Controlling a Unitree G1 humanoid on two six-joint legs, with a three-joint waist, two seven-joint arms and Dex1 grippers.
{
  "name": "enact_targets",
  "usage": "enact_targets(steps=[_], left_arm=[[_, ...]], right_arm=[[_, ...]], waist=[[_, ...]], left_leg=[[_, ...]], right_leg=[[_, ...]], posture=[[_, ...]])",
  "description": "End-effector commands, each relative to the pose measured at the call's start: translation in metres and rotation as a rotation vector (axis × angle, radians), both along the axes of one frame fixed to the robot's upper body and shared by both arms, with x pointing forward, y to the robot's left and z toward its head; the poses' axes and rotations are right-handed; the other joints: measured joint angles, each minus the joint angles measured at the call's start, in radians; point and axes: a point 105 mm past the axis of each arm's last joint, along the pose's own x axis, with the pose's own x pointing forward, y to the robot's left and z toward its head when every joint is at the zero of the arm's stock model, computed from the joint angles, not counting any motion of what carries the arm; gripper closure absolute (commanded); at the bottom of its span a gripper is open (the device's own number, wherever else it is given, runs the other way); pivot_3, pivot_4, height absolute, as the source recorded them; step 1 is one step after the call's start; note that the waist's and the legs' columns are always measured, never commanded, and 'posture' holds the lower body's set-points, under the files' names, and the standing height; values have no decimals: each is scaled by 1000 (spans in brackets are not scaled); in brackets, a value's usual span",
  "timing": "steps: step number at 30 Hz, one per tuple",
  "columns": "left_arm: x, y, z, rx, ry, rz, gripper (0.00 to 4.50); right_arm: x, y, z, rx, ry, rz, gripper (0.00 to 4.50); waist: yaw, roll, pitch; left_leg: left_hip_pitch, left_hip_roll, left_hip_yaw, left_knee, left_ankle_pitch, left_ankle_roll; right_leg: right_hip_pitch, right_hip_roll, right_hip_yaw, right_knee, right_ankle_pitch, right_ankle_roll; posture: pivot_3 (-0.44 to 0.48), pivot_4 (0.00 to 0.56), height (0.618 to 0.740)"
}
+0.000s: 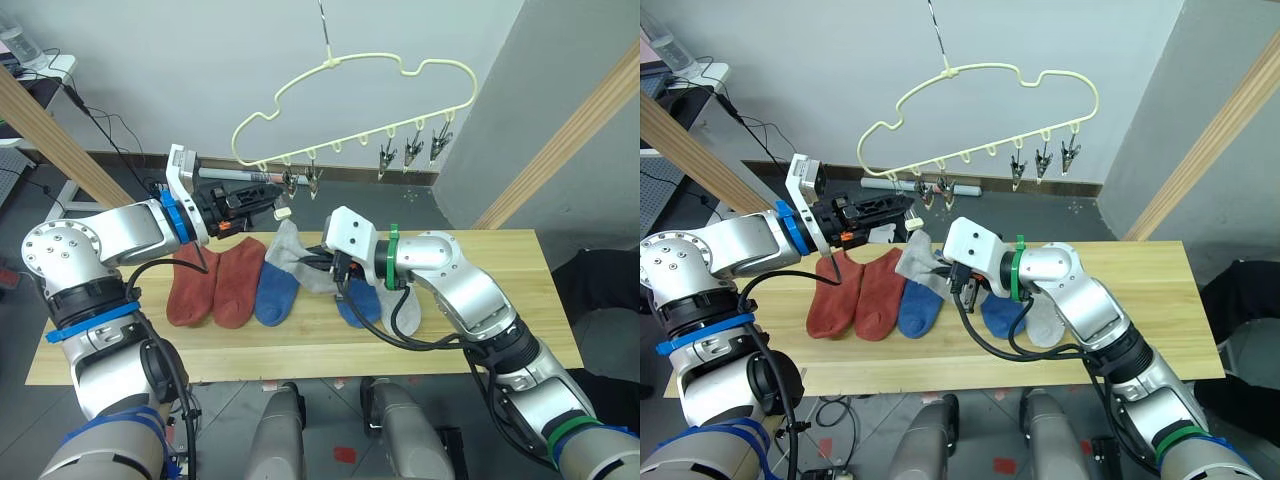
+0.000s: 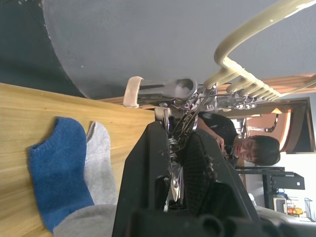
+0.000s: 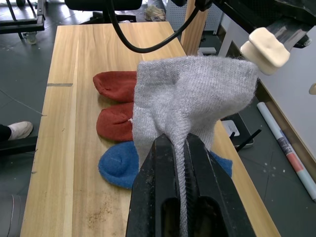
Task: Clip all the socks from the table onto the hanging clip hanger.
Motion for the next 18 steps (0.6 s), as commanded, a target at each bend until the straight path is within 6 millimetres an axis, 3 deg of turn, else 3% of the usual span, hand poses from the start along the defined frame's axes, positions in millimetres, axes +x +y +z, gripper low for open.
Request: enact_targets(steps=[1, 18], left_arm=[[-5, 1, 8, 18, -38, -12, 4203], [-5, -1, 4, 31, -31, -14, 4203]], right_arm=[[-6, 6, 15, 31, -53, 31, 4474], [-1, 6, 23, 22, -72, 5, 4474]], waist=[[0, 0, 0], [0, 0, 0]], left_leg=[[0, 0, 0, 0, 0, 0], [0, 0, 0, 0, 0, 0]], right_leg=[[0, 0, 0, 0, 0, 0], [0, 0, 0, 0, 0, 0]], posture=[[16, 327, 740], [4, 335, 740]])
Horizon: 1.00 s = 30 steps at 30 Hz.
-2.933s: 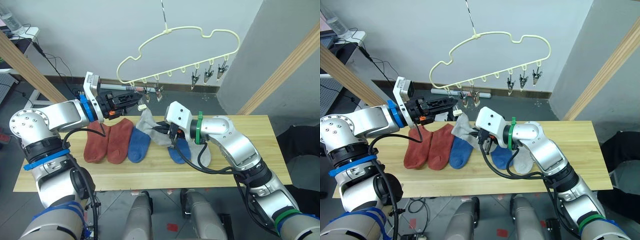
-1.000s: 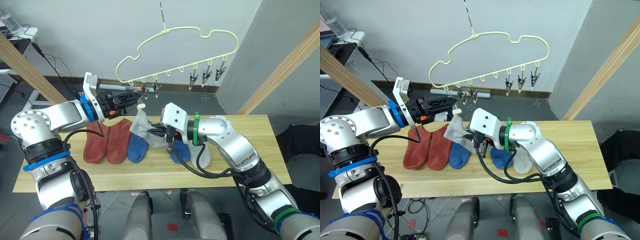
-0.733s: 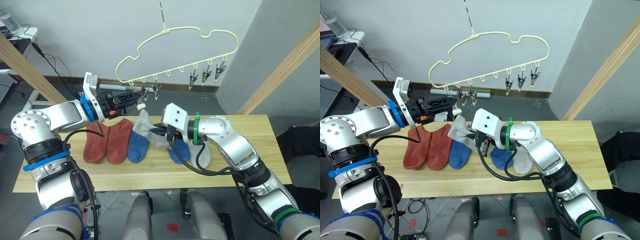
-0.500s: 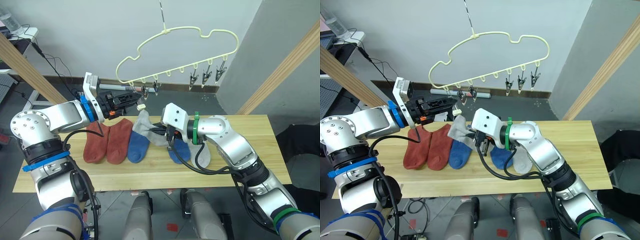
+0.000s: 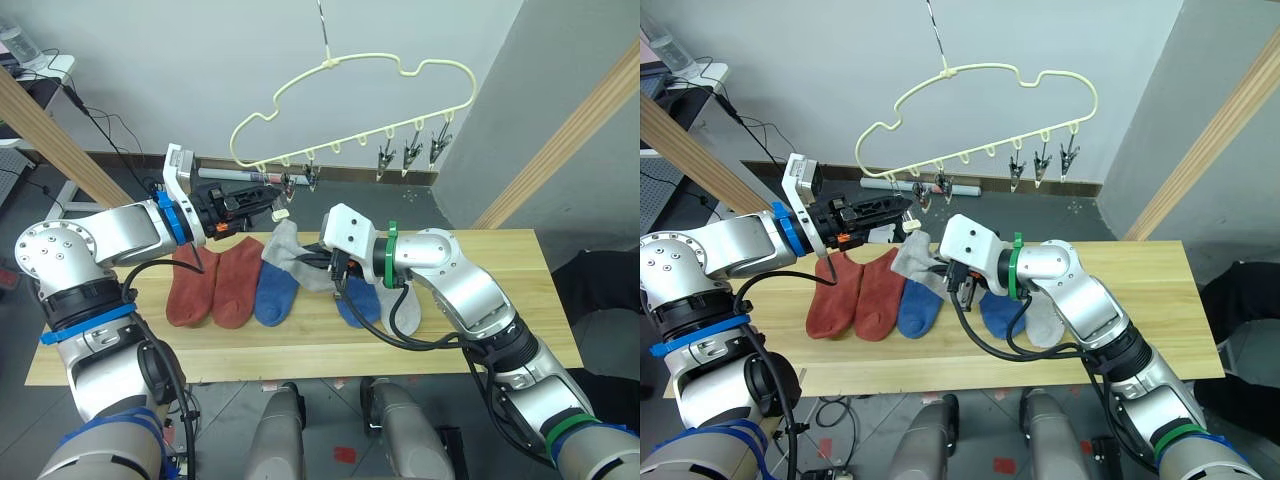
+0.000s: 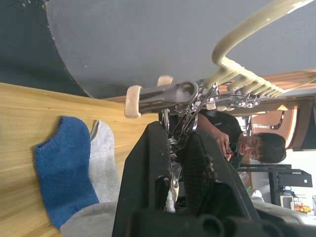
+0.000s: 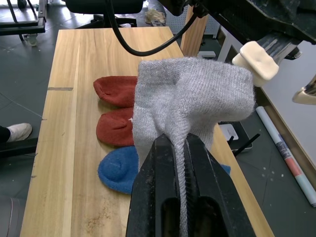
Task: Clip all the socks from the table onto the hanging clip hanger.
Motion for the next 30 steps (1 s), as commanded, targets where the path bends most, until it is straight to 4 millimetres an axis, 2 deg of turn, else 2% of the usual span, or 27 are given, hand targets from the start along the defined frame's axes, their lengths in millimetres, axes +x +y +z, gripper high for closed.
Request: enact_targets(steps=[1, 5, 12, 30], left_arm=[[-2, -2, 4, 9, -23, -14, 4203], [-2, -2, 4, 11, -26, -16, 4203], [-2, 0, 3, 15, -27, -6, 4203], [-1, -2, 3, 11, -31, -3, 4203]], right_arm=[[1, 3, 16, 16, -55, -2, 4474], [6, 3, 19, 9, -43, -31, 4474], [3, 4, 14, 8, 23, -26, 4474], [6, 8, 11, -39, 14, -25, 4474]], waist=[[0, 0, 0], [0, 0, 0], [0, 0, 0], [0, 0, 0]], left_leg=[[0, 0, 0, 0, 0, 0], [0, 0, 0, 0, 0, 0], [0, 0, 0, 0, 0, 0], [0, 0, 0, 0, -1, 1]], right_leg=[[0, 0, 0, 0, 0, 0], [0, 0, 0, 0, 0, 0], [0, 0, 0, 0, 0, 0], [0, 0, 0, 0, 0, 0]], posture=[[4, 335, 740], [3, 335, 740], [7, 337, 740], [5, 336, 740]])
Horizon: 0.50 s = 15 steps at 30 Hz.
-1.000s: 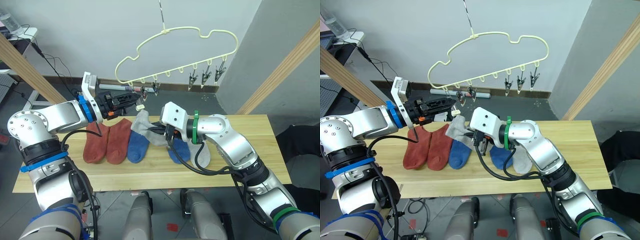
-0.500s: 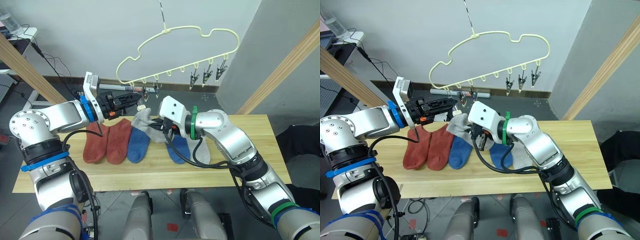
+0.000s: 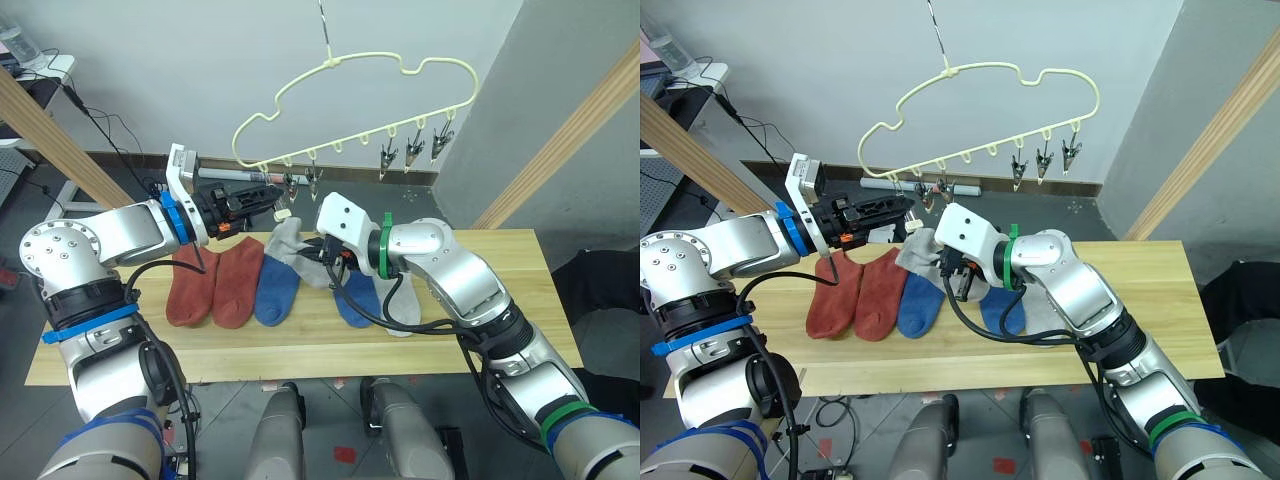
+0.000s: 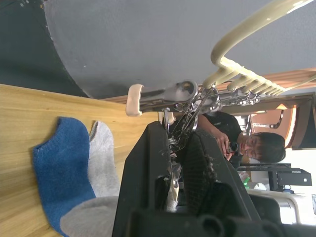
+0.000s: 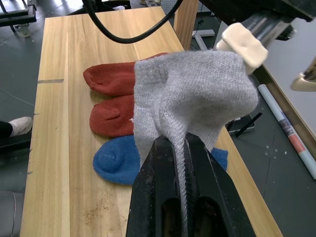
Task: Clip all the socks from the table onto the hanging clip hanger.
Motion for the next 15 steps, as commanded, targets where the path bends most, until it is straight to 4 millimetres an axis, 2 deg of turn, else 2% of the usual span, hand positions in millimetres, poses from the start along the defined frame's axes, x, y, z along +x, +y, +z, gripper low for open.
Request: enact_targets(steps=[1, 7, 15], left_arm=[[-3, 0, 3, 16, -26, -1, 4203], [-3, -1, 3, 16, -27, -4, 4203], [-3, 0, 3, 20, -28, -3, 4203]], right_arm=[[-4, 6, 13, 13, -56, 35, 4474], [-3, 9, 16, 32, -41, 32, 4474], [-7, 0, 15, 86, 103, 4, 4474]], waist=[[0, 0, 0], [0, 0, 0], [0, 0, 0]], left_leg=[[0, 0, 0, 0, 0, 0], [0, 0, 0, 0, 0, 0], [0, 0, 0, 0, 0, 0]], right_leg=[[0, 0, 0, 0, 0, 0], [0, 0, 0, 0, 0, 0], [0, 0, 0, 0, 0, 0]], posture=[[5, 336, 740], [2, 336, 740], [5, 337, 740]])
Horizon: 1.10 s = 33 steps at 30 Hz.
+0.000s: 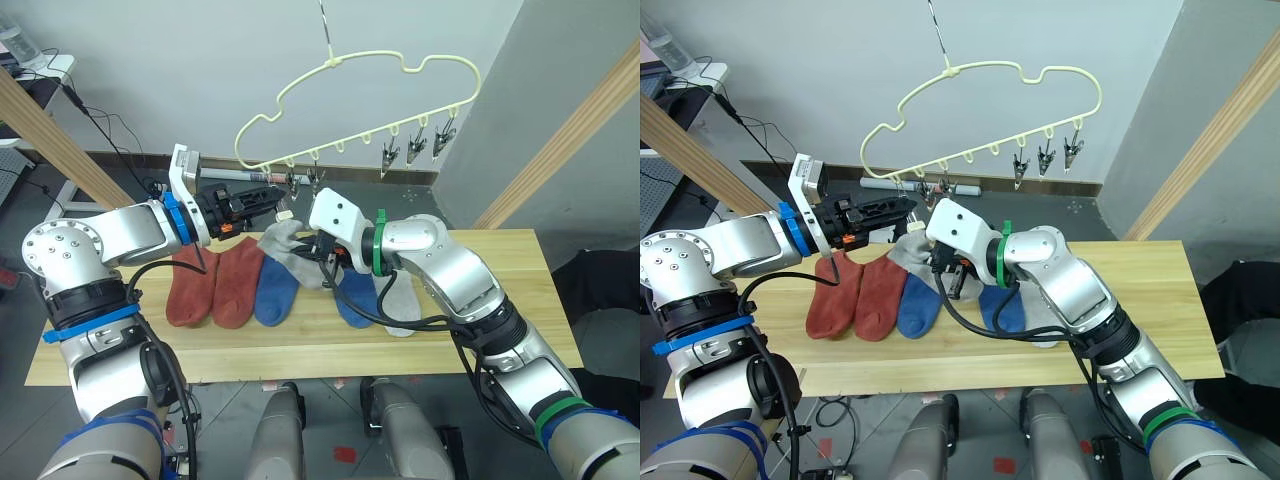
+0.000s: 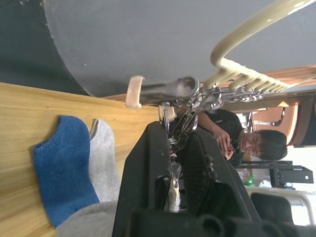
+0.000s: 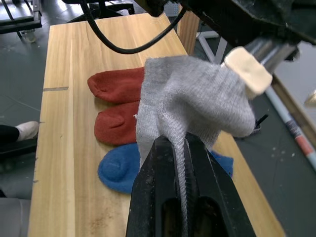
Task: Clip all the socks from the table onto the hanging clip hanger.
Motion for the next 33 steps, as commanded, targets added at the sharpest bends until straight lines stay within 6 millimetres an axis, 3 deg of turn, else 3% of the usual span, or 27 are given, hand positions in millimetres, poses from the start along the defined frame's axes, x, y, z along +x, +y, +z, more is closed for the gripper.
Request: enact_targets(steps=[1, 8, 33], left_arm=[[-3, 2, 4, 11, -28, 5, 4203], [-3, 2, 4, 9, -30, 4, 4203], [-4, -1, 4, 11, -36, -10, 4203]], right_arm=[[-9, -4, 10, 52, 30, 15, 4474], [-12, -13, 6, 50, 75, -19, 4474], [-6, -3, 18, 123, 150, -64, 4474]], waist=[[0, 0, 0], [-1, 0, 0], [-1, 0, 0]], left_leg=[[0, 0, 0, 0, 0, 0], [0, 0, 0, 0, -1, 1], [-1, 0, 0, 0, -1, 2]], right_leg=[[0, 0, 0, 0, 0, 0], [0, 0, 0, 0, 0, 0], [-1, 0, 0, 0, 0, 0]], posture=[[5, 337, 740], [1, 331, 740], [9, 316, 740]])
